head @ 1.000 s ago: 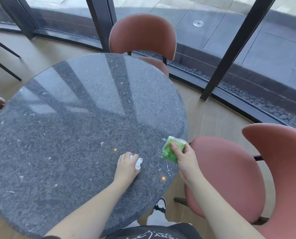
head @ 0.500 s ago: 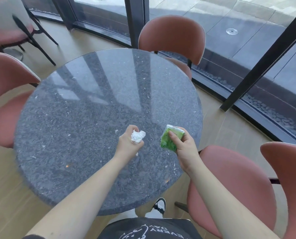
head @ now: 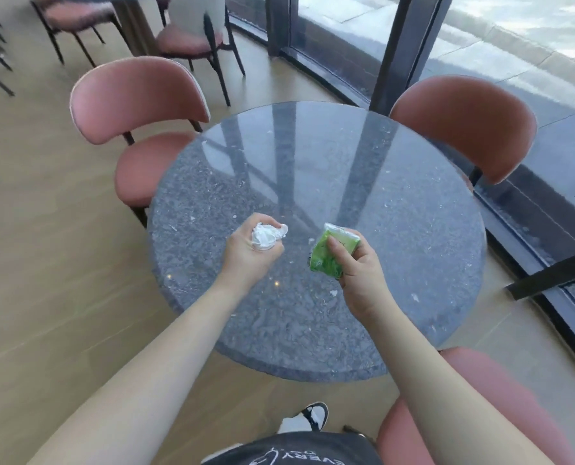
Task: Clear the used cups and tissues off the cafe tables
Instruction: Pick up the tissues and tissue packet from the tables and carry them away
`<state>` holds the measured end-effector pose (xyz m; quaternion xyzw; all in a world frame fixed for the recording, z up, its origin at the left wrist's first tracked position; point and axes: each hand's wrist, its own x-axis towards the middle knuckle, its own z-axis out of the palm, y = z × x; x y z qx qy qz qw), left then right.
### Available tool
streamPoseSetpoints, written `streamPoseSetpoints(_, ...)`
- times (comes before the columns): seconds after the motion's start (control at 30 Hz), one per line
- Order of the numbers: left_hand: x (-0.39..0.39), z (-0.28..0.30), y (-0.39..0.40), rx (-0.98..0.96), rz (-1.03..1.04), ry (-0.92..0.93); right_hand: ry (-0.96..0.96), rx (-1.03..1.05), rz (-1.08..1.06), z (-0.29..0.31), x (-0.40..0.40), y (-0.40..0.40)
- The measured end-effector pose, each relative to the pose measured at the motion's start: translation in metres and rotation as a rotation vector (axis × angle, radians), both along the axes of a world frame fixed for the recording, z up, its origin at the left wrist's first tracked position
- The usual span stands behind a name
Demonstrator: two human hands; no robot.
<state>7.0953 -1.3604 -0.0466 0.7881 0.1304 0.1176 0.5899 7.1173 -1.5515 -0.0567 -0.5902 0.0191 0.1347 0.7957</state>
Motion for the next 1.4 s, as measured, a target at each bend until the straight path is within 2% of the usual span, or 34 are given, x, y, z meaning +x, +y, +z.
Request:
streamPoseSetpoints(0.23, -0.109, 0.016, 0.099, 0.040, 0.296, -0.062, -0.072, -0.046, 0.246, 0.019, -0.055, 0.107)
streamPoseSetpoints(0.33, -0.168, 0.026, 0.135, 0.026, 0.371, -0.069, -0.092, -0.070, 0.363, 0.026, -0.091, 0.147)
streamPoseSetpoints(0.7, -0.378, 0.066, 0.234, 0.000, 0.843, -0.078, -0.169, -0.053, 0.843, 0.062, -0.237, 0.313)
streamPoseSetpoints(0.93, -0.463, 0.061, 0.270, -0.050, 1.156, -0.060, -0.187, -0.033, 1.134, 0.068, -0.293, 0.400)
streamPoseSetpoints(1.17, -0.525, 0.067, 0.294, -0.018, 1.463, -0.013, -0.158, 0.004, 1.432, 0.073, -0.351, 0.487)
streamPoseSetpoints(1.4, -0.592, 0.062, 0.277, 0.012, 1.746, 0.021, -0.088, 0.052, 1.697, 0.054, -0.431, 0.542)
